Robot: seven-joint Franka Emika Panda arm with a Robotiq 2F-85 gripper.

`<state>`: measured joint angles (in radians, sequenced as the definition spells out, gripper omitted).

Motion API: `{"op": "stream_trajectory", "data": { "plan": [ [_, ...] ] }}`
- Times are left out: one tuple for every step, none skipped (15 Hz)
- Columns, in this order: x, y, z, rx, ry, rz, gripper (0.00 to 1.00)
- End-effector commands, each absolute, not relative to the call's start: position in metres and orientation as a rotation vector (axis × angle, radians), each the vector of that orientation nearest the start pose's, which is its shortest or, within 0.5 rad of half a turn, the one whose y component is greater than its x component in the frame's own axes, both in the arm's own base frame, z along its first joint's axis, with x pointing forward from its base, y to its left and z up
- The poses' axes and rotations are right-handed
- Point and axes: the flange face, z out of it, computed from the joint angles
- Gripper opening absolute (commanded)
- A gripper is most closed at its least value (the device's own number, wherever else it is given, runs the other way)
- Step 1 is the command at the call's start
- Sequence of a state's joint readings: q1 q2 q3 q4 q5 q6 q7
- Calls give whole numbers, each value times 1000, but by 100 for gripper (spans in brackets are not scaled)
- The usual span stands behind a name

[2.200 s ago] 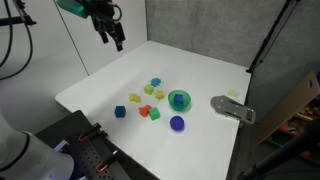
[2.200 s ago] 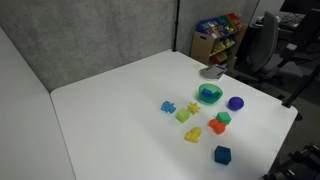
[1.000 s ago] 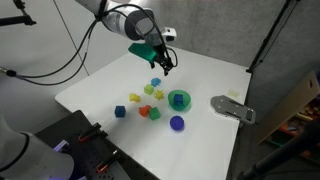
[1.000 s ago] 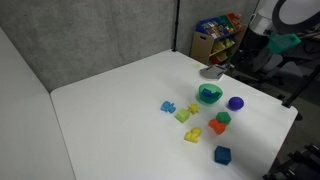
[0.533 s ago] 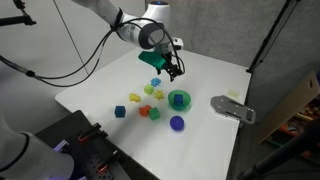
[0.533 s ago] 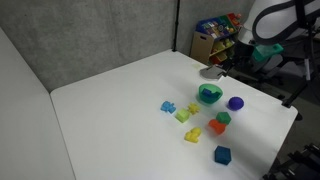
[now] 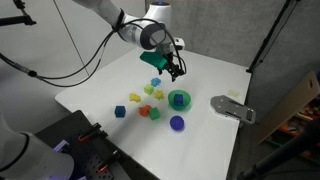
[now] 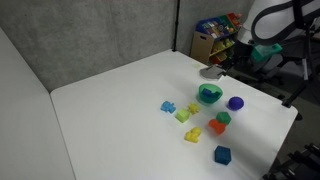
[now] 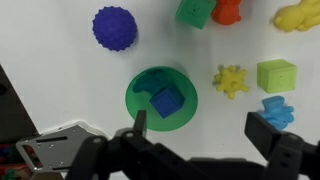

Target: Remove the blue block from the green bowl and put it on top of the green block then remove the green toy from the bowl and put it on the table

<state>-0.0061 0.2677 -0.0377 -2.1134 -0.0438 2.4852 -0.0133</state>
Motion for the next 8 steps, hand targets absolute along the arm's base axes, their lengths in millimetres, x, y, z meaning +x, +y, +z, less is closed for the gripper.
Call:
{"op": "stream_trajectory", "data": {
  "plan": [
    [604, -39, 292, -3202, -51, -197, 100],
    [609, -42, 289, -3201, -53, -204, 100],
    [614, -46, 284, -3195, -70, -198, 100],
    [620, -48, 279, -3193, -87, -207, 100],
    [626, -51, 271, -3194, -114, -215, 100],
    [632, -54, 263, -3195, -136, -226, 100],
    [637, -56, 255, -3186, -178, -237, 100],
    [641, -58, 245, -3184, -201, -244, 100]
  ]
}}
